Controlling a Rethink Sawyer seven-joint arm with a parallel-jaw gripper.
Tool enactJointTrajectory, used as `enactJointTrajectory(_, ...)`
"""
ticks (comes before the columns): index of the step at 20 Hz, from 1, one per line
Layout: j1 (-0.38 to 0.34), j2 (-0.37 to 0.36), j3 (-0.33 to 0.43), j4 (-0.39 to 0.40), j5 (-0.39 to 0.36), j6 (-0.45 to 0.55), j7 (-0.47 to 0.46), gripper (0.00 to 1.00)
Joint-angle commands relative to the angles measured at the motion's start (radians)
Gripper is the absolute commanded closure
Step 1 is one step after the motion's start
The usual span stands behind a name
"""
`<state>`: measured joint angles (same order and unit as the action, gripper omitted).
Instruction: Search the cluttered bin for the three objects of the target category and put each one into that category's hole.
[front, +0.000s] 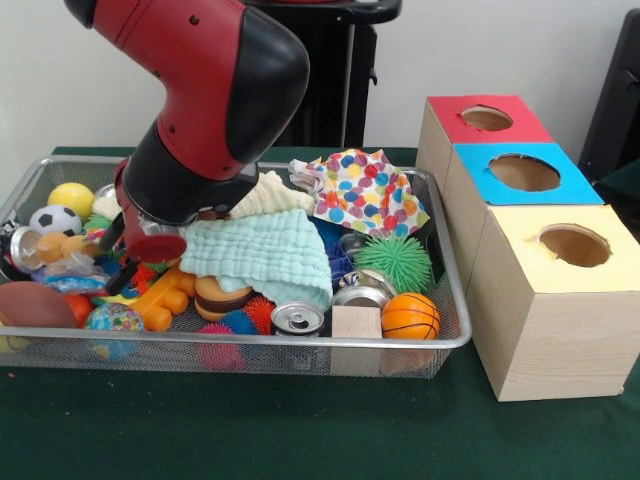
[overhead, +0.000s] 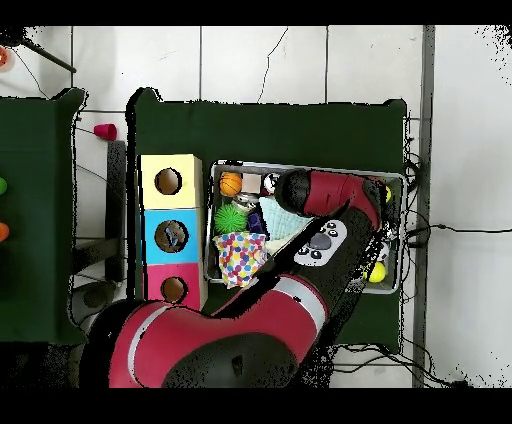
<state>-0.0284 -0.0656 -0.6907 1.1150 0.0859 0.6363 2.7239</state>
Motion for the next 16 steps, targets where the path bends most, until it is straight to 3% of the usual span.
enactJointTrajectory(1, -0.021, 0.058, 0.097, 0.035, -0.045, 0.085, -0.014, 0.0)
enactJointTrajectory(7, -0.047, 0.105, 0.115, 0.03, -0.063, -0.048, -0.003, 0.0)
enactJointTrajectory(16, -0.016, 0.146, 0.054, 0.038, -0.088, -0.073, 0.05, 0.0)
